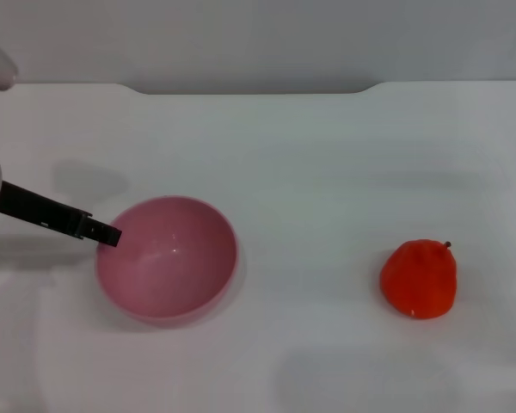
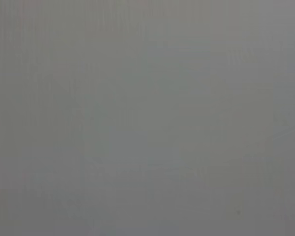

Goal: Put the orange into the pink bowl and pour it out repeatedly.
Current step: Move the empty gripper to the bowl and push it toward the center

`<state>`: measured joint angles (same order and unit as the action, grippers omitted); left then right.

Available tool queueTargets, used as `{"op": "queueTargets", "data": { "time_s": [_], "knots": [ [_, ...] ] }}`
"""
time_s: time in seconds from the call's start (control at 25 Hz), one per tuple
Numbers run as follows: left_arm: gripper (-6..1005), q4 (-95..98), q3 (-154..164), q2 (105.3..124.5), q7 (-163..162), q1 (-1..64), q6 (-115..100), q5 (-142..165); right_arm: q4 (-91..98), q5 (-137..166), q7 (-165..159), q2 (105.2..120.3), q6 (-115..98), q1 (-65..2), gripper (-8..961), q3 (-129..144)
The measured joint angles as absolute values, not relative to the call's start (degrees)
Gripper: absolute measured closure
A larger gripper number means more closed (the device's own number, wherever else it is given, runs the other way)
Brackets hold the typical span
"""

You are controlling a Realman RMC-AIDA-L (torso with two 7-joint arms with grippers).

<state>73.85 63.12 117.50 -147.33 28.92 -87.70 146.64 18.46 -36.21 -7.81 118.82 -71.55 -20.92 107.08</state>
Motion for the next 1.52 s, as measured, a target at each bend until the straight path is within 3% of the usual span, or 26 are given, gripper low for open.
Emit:
{"op": "queueTargets", "data": {
  "time_s": [1.04,1.52],
  "knots": [
    [332,64.0,65.3,117.27,-147.3,31.2,-84.1,146.8,18.5,-36.5,-7.8,118.83,-71.5,-21.0,381,106.5],
    [841,64.3,65.3,117.35,-146.7,31.6,-83.8,147.0,18.5,-36.6,-7.8,118.83,-71.5,-20.9,381,106.4]
  ]
}}
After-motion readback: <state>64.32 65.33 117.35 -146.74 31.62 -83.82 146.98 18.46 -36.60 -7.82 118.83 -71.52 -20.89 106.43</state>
